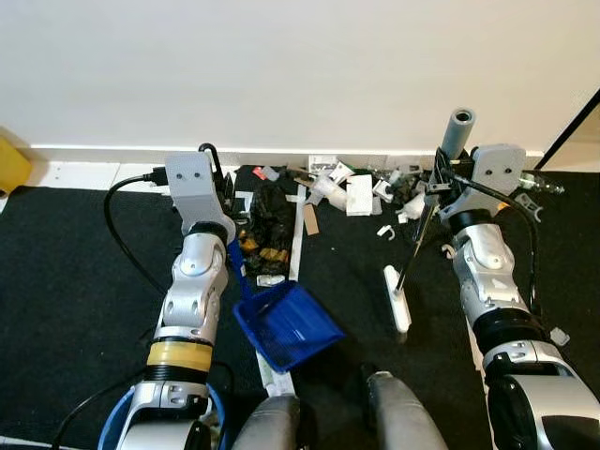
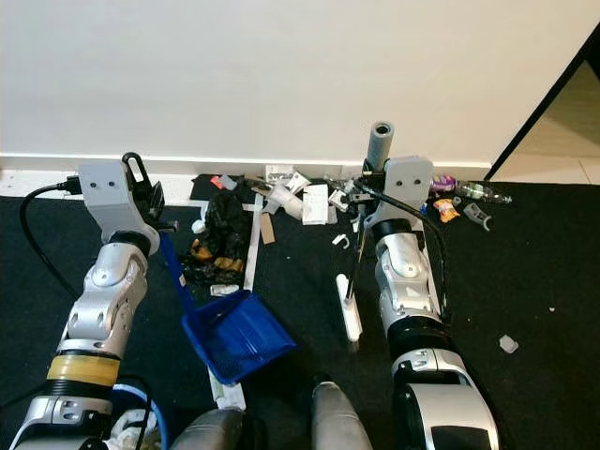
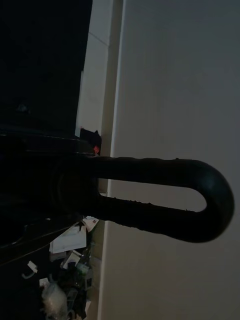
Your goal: Sweep floor
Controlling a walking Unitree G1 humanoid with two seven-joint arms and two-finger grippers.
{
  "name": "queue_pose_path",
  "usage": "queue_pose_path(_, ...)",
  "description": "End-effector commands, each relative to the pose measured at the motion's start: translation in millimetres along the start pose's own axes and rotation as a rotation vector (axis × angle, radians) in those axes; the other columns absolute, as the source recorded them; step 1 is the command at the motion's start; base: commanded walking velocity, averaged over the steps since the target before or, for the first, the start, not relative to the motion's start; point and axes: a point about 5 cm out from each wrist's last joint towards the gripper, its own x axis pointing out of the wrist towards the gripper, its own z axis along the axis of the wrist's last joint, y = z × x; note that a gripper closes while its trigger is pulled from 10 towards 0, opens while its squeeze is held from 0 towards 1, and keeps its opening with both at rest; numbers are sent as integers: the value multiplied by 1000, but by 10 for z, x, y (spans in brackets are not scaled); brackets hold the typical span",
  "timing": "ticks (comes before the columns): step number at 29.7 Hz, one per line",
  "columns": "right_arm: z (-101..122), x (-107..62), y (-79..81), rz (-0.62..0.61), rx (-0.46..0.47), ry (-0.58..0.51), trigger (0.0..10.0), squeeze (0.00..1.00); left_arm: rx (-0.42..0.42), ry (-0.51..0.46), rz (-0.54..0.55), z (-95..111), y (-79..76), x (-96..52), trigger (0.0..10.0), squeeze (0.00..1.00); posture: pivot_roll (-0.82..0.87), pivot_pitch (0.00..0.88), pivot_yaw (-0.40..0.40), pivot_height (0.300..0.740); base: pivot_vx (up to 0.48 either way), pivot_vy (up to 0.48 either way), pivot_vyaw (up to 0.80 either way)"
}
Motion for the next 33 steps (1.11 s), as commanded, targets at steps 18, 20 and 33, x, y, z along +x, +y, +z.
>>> queue_pose_path(18,98,17,-35,-7,-6,-50,10000,0,8,-19,-25,-53,13,17,10000,0,-42,143,61,740,0,-327,0)
queue_pose_path(20,96,16,-35,-7,-5,-49,10000,0,5,-9,-20,-63,18,20,10000,0,-41,144,61,740,0,-352,0)
queue_pose_path(33,90,11,-49,-11,-6,-46,10000,0,-22,-24,-6,-35,37,38,10000,0,-38,149,62,740,0,0,0)
